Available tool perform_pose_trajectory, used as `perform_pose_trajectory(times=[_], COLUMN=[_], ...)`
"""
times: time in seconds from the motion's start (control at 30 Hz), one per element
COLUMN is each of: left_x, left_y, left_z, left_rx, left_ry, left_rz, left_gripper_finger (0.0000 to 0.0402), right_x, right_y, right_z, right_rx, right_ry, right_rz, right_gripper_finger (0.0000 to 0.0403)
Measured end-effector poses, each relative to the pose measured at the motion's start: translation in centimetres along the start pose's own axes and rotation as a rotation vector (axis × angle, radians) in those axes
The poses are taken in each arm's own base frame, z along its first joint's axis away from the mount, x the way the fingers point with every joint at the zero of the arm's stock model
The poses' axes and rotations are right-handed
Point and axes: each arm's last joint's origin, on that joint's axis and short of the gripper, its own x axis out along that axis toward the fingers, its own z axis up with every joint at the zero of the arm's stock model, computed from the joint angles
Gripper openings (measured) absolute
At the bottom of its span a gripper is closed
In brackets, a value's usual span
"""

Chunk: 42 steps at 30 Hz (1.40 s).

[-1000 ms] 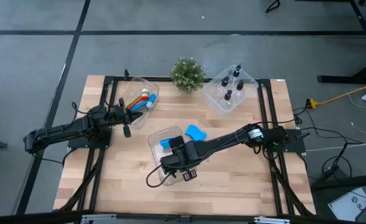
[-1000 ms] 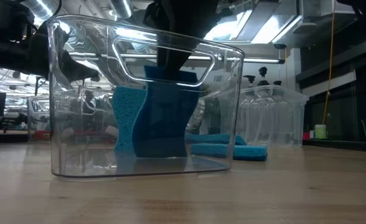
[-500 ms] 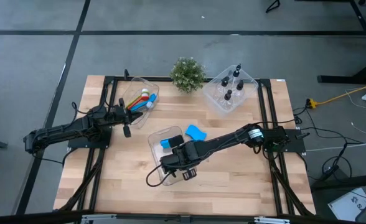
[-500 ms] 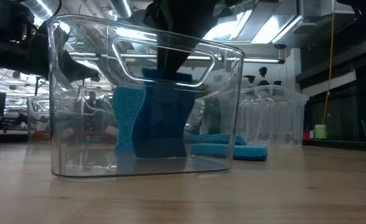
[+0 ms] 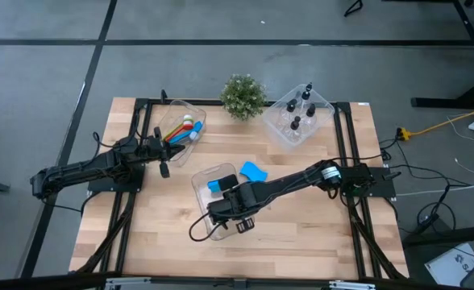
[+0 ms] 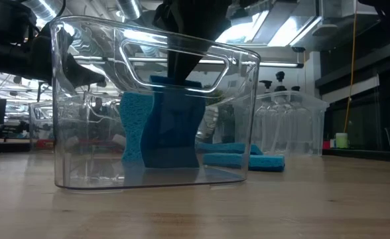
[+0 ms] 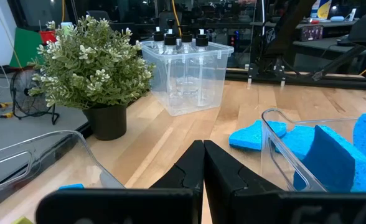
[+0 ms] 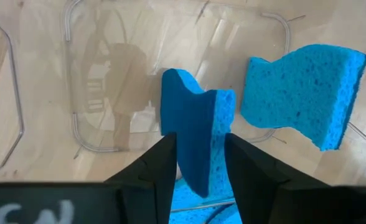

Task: Pick & Place Kitchen Sink Supplies
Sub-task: Put the sponge into the bottom transparent bin

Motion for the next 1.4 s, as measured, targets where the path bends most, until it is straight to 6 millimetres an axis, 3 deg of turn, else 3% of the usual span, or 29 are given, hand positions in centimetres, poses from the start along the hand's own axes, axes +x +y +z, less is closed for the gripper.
perform_pose_trajectory(times=[0.97,1.4], left_x=[0.0,0.0], left_y=[0.0,0.0], left_z=[0.0,0.0], left_rx=[0.0,0.0], left_ry=[0.0,0.0], left_rz=[0.0,0.0], left_gripper_finger=[0.0002,0.0002], right_x=[-0.7,-5.4], right_y=[0.1,1.4], right_z=[-0.1,-0.8], right_rx=[0.026,0.079], right_ry=[-0.007,-0.074], right_rz=[-0.002,-0.067], right_gripper_finger=[0.0133,0.0133])
